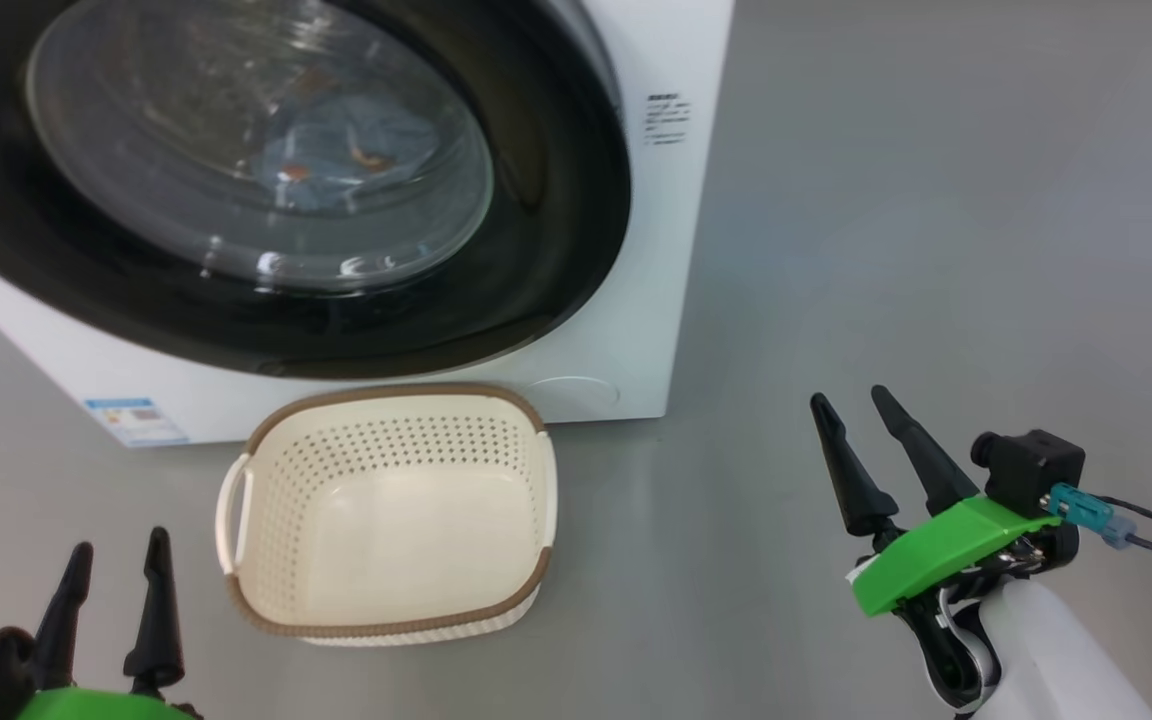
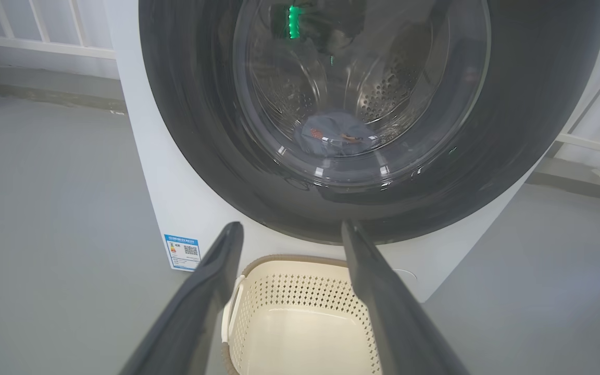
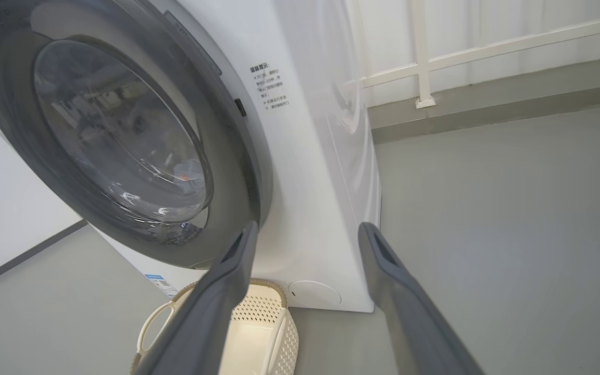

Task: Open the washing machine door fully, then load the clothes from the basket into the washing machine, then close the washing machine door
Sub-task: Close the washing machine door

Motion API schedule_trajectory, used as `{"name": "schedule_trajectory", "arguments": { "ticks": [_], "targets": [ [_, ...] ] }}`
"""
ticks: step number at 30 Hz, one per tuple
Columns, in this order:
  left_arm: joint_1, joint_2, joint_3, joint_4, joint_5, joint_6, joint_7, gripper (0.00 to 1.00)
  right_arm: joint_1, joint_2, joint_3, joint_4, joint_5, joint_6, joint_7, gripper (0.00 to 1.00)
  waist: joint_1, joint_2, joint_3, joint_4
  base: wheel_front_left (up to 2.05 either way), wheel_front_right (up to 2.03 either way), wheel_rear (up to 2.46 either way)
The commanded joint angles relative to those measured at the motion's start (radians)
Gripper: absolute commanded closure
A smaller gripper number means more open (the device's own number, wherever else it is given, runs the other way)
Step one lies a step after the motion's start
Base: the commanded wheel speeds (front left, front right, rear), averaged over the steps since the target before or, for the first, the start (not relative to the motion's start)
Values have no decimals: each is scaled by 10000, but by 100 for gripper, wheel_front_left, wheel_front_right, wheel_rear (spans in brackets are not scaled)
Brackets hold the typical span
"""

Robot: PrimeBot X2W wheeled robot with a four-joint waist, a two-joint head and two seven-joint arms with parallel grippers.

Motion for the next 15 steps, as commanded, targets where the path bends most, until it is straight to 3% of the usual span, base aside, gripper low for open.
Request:
{"name": "schedule_trajectory", "arguments": {
  "ticks": [1, 15],
  "targets": [
    [2, 304, 464, -172, 104, -16, -63, 0, 183, 23, 88, -309, 126, -11, -48, 0, 0, 0, -323, -471, 0, 0, 0],
    [600, 310, 830, -173, 320, -16, -63, 0, 1327, -394, -486, -614, 86, -11, -48, 0, 0, 0, -691, -1033, 0, 0, 0]
  ]
}}
